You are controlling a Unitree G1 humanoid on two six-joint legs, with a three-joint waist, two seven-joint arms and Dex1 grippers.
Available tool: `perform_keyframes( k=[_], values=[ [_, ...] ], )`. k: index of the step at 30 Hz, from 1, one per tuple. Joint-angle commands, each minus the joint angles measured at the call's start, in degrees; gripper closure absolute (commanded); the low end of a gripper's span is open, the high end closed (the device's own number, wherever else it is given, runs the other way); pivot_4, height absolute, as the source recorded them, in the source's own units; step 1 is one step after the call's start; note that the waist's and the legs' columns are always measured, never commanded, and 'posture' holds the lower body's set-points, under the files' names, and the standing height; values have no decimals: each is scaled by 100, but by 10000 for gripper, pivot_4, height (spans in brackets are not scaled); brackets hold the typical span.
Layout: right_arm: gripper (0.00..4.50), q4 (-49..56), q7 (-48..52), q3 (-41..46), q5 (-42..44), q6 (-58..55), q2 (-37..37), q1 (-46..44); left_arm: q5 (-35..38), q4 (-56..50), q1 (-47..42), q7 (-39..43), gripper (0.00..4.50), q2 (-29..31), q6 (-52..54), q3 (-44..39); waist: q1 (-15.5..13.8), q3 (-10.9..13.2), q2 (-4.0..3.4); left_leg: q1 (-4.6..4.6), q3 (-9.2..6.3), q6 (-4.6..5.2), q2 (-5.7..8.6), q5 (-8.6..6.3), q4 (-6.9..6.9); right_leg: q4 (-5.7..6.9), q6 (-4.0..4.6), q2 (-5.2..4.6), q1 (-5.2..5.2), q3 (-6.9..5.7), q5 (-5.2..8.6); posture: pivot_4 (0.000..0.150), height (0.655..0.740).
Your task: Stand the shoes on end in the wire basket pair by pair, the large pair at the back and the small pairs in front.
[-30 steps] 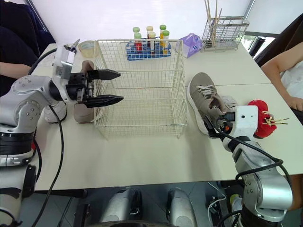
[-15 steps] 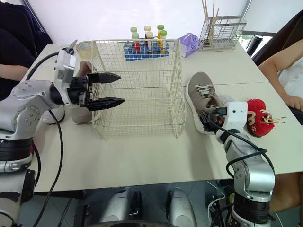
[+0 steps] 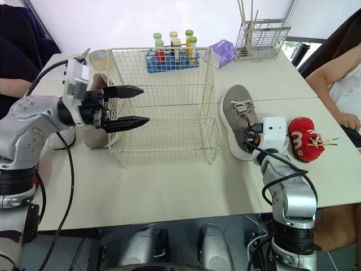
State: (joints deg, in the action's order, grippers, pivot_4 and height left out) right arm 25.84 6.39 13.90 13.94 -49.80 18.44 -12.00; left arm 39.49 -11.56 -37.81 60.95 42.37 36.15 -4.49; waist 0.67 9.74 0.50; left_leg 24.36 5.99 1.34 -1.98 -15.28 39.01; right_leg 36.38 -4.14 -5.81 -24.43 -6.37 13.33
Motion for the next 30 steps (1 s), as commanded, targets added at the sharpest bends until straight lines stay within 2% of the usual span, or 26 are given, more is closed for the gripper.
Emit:
perform_keyframes(
  k=[1,9,20,25,30],
  values=[
    [42625,-56,23,-74,11,-83,-46,141,109,-173,3,-46,0,80,6,-246,-3,0,0,0,0,0,0,0,0,0,0,0,0,0,0,1500,7400],
    [43053,331,64,-19,-29,145,106,42,62,-109,-74,-50,0,31,-25,-207,-2,1,-2,1,0,0,-1,0,-1,-1,-1,0,-1,0,1,1500,7400],
    [43053,680,596,942,453,-496,1646,-1451,-16,128,-248,72,0,-34,-146,-136,-10,47,-54,6,4,0,3,0,-2,-1,-4,-2,-8,1,2,1500,7400],
    [43053,386,1247,1037,728,-496,2533,-2061,-26,281,-408,120,0,-124,-179,-108,-7,52,-54,6,7,2,4,-1,-3,-3,-6,-1,-8,1,3,1500,7400],
    [43053,-315,2767,900,1196,487,3444,-2942,89,628,-697,217,0,-179,-77,-207,-7,70,-69,7,13,7,6,-4,-1,-3,-6,-3,-9,4,2,1500,7400]
  ],
)
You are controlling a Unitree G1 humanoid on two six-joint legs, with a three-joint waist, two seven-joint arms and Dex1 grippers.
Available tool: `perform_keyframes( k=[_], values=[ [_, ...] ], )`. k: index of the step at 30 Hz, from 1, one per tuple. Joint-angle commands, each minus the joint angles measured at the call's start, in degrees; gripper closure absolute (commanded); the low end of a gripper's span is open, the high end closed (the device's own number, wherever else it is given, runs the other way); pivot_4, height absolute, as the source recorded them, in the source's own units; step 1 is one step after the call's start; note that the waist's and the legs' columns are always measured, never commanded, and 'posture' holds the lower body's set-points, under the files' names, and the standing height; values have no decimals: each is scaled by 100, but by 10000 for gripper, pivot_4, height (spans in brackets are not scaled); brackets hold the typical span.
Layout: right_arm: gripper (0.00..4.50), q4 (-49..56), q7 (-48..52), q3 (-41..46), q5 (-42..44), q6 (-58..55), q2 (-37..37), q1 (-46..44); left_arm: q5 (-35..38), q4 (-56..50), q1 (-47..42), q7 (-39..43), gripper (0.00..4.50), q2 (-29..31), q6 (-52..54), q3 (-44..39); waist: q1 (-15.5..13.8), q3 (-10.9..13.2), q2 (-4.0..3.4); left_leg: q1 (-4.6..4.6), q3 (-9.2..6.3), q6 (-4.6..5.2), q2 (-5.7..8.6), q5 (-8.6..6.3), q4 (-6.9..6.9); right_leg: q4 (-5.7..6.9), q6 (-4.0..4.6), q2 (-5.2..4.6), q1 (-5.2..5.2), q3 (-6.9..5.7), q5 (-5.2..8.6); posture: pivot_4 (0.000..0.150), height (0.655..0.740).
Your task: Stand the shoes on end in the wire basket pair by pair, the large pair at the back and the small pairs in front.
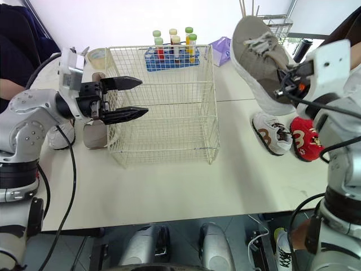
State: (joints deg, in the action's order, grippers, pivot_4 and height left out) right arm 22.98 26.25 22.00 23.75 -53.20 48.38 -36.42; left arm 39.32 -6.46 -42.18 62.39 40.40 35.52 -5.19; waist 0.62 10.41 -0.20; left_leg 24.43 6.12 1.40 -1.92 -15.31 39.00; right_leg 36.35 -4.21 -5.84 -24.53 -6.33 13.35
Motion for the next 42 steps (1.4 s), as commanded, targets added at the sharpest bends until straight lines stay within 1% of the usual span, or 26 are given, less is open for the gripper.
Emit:
perform_keyframes(
  k=[1,5,7,10,12,16,21,25,27,31,36,42],
  values=[
    [43053,-227,1140,-42,194,1175,629,-655,108,255,-342,128,0,47,-4,-162,-1,3,1,1,-1,0,1,0,-3,-1,0,1,-2,-1,0,1500,7400],
    [43053,-1123,2203,-527,114,2449,907,-1453,61,898,-666,414,0,218,3,-245,17,5,5,0,1,0,4,0,-2,-3,-5,4,-1,-1,3,1500,7400],
    [43053,-1496,2836,-810,89,3142,900,-1888,37,1329,-887,555,0,321,13,-307,25,6,5,0,8,-1,3,1,3,-2,-5,4,-1,1,3,1500,7400],
    [43053,-1977,3658,-1249,24,3886,842,-2441,8,1907,-1168,809,0,517,-16,-376,28,9,4,0,11,-1,3,1,1,-2,-5,4,-4,2,3,1500,7400],
    [43053,-2295,4212,-1532,-36,4286,815,-2730,27,2167,-1317,995,0,671,30,-419,27,9,5,1,11,-26,1,15,0,-1,-6,4,-6,2,3,1500,7400],
    [43053,-3035,5291,-2071,-243,5093,715,-3322,93,2494,-1619,1319,0,978,309,-490,15,15,15,5,17,-23,1,13,4,-3,-7,1,-6,2,2,1500,7400],
    [43053,-3759,6324,-2565,-442,5976,354,-3991,-40,2716,-1867,1860,0,1263,525,-252,15,18,15,6,19,-19,-1,11,10,-1,-7,-5,-6,2,2,1500,7400],
    [43053,-4279,6622,-2867,-489,6565,109,-4352,-76,2724,-2021,2316,0,1325,876,29,15,18,14,6,22,-21,1,12,11,5,-7,-4,-8,2,3,1500,7400],
    [43053,-4344,6625,-3109,-399,6886,62,-4458,-151,2846,-2183,2508,0,1277,1057,244,14,19,15,6,22,-21,0,12,12,7,-8,-4,-8,2,3,1500,7400],
    [43053,-4301,6625,-3337,-209,7193,-79,-4662,-464,2946,-2296,2906,0,1196,1062,739,23,20,14,6,24,-22,1,12,12,11,-8,-4,-11,3,3,1500,7400],
    [43053,-3920,6625,-3546,34,7322,-102,-4724,-585,3268,-2577,3011,0,1002,985,1142,13,24,19,6,26,-27,3,15,15,31,-9,-4,-20,6,4,1500,7400],
    [43053,-3710,6625,-3585,35,7484,-267,-4889,-346,3260,-2691,3011,0,996,942,1684,21,25,20,6,28,-29,0,16,17,53,-10,-6,-31,16,6,1500,7400]
  ],
)
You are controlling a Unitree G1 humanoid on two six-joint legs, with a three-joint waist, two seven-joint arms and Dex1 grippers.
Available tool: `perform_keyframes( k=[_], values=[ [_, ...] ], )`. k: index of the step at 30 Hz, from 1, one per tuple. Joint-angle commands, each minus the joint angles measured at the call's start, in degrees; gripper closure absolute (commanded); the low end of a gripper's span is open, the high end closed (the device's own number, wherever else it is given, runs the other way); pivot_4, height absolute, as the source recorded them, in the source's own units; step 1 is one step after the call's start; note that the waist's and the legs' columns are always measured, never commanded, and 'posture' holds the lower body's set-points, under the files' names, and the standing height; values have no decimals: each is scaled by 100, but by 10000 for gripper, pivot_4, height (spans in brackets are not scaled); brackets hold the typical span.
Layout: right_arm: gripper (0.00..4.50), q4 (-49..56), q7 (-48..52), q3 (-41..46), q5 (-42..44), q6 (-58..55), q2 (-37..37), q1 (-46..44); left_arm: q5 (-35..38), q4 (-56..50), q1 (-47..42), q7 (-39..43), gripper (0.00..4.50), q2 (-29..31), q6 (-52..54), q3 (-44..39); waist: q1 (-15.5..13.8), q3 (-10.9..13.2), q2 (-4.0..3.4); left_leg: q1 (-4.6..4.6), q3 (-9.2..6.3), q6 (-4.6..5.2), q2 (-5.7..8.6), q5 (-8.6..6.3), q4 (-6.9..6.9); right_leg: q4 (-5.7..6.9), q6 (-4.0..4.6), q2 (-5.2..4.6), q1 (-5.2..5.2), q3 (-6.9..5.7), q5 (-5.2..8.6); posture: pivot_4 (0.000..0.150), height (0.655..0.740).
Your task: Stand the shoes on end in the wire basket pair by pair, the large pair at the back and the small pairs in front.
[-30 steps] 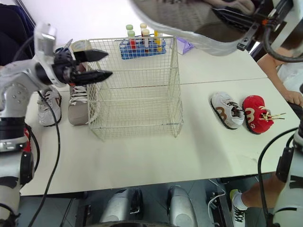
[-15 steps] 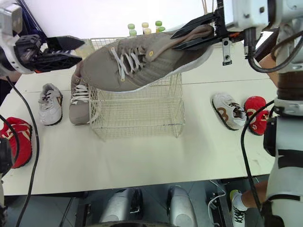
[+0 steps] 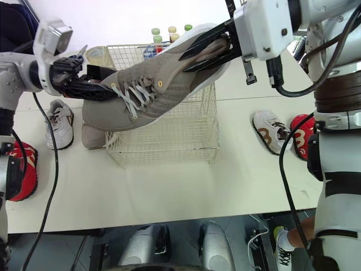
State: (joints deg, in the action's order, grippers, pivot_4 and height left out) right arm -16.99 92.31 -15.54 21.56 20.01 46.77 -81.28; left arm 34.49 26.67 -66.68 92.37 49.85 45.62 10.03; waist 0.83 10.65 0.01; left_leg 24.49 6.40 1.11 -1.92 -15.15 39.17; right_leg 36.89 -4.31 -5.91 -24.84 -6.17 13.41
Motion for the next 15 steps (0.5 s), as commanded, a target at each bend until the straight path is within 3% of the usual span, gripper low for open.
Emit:
perform_keyframes(
  k=[1,3,6,11,13,15],
  values=[
    [43053,304,19,174,246,144,-129,-424,196,-73,-251,13,0,73,-70,244,0,1,2,0,1,-2,0,1,1,6,0,0,-4,2,0,1500,7400],
    [43053,310,19,185,222,152,-151,-453,261,-55,-301,13,0,78,-59,340,-4,2,1,0,2,-4,-1,2,1,12,-1,0,-8,5,1,1500,7400],
    [43062,288,19,231,178,158,-178,-489,437,-58,-350,13,7910,117,-10,431,-2,3,1,0,3,-4,-1,3,1,14,-1,0,-10,7,2,1500,7400],
    [43062,267,19,261,121,164,-157,-477,627,-58,-383,13,28937,171,19,490,-2,3,2,0,4,-4,-1,3,1,16,-1,0,-12,10,2,1500,7400],
    [43062,244,19,280,81,170,-149,-469,633,-40,-382,13,33966,166,26,454,-5,4,2,0,5,-4,-1,3,1,16,-1,0,-12,10,2,1500,7400],
    [43062,172,19,319,-18,183,-121,-457,594,22,-375,13,35019,128,45,314,-7,4,3,0,6,-4,-1,3,2,16,-1,0,-12,11,2,1500,7400]
  ],
)
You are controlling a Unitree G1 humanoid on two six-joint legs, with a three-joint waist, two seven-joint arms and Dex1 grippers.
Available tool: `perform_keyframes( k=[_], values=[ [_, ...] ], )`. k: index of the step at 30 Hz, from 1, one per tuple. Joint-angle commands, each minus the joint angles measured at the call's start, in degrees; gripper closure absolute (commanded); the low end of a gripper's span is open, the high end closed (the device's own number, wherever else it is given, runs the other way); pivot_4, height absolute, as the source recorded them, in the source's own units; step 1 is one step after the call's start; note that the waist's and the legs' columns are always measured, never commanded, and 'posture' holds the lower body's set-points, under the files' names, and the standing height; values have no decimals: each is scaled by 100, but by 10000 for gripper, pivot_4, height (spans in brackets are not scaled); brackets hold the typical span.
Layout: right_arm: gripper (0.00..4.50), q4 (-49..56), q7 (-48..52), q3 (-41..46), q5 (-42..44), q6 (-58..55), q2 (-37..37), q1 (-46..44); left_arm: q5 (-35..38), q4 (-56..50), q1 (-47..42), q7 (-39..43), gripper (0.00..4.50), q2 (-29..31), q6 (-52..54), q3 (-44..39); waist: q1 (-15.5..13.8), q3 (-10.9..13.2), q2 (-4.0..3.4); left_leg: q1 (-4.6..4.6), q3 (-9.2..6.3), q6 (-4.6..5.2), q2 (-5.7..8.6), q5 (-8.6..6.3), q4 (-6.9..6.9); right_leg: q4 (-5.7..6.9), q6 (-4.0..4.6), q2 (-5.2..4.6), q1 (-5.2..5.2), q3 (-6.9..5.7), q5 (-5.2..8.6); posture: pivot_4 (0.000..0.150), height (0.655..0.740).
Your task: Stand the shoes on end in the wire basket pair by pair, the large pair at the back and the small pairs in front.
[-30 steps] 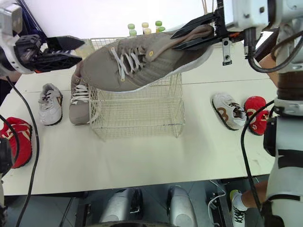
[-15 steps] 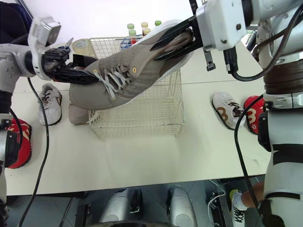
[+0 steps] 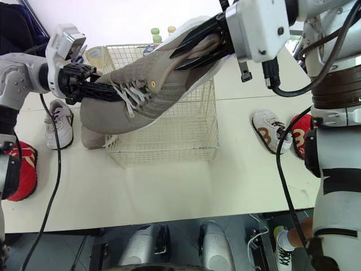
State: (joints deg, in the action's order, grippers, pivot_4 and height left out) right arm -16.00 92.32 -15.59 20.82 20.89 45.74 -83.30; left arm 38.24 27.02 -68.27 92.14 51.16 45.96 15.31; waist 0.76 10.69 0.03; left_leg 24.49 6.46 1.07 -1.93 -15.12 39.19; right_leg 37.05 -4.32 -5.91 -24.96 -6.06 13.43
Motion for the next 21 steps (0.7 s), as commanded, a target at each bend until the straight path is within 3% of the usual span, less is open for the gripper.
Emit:
perform_keyframes(
  k=[1,3,7,8,9,12,21],
  values=[
    [43062,50,17,331,26,106,-1,-251,203,1,-213,36,35022,-17,17,-258,0,0,0,0,0,0,0,0,0,0,0,0,0,0,0,1500,7400],
    [43062,-29,14,396,-93,88,36,-230,117,41,-187,36,35046,-79,34,-446,-1,0,0,0,0,0,1,0,0,0,0,0,0,0,0,1500,7400],
    [25309,-215,-18,515,-278,86,141,-243,86,-43,-22,-68,35051,-160,142,-805,5,1,2,0,1,0,1,0,0,1,0,0,0,0,0,1500,7400],
    [18435,-237,-20,545,-299,13,168,-257,98,-68,9,-124,35051,-188,201,-896,8,1,2,0,2,0,1,0,0,1,0,0,-1,1,0,1500,7400],
    [14301,-242,-14,575,-311,-74,198,-267,114,-107,47,-179,35051,-209,241,-978,8,1,2,0,2,0,1,0,0,1,0,0,-2,2,0,1500,7400],
    [264,-207,-88,702,-274,-864,382,-318,187,-267,197,-392,35051,-298,403,-1291,5,2,3,0,3,0,0,0,0,3,0,0,-2,3,0,1500,7400],
    [264,-581,-1402,1730,739,-6519,1195,-547,848,-1125,726,-1620,35051,-823,985,-2548,-14,6,9,2,-1,1,0,-1,2,3,1,-11,-2,5,0,1500,7400]
  ],
)
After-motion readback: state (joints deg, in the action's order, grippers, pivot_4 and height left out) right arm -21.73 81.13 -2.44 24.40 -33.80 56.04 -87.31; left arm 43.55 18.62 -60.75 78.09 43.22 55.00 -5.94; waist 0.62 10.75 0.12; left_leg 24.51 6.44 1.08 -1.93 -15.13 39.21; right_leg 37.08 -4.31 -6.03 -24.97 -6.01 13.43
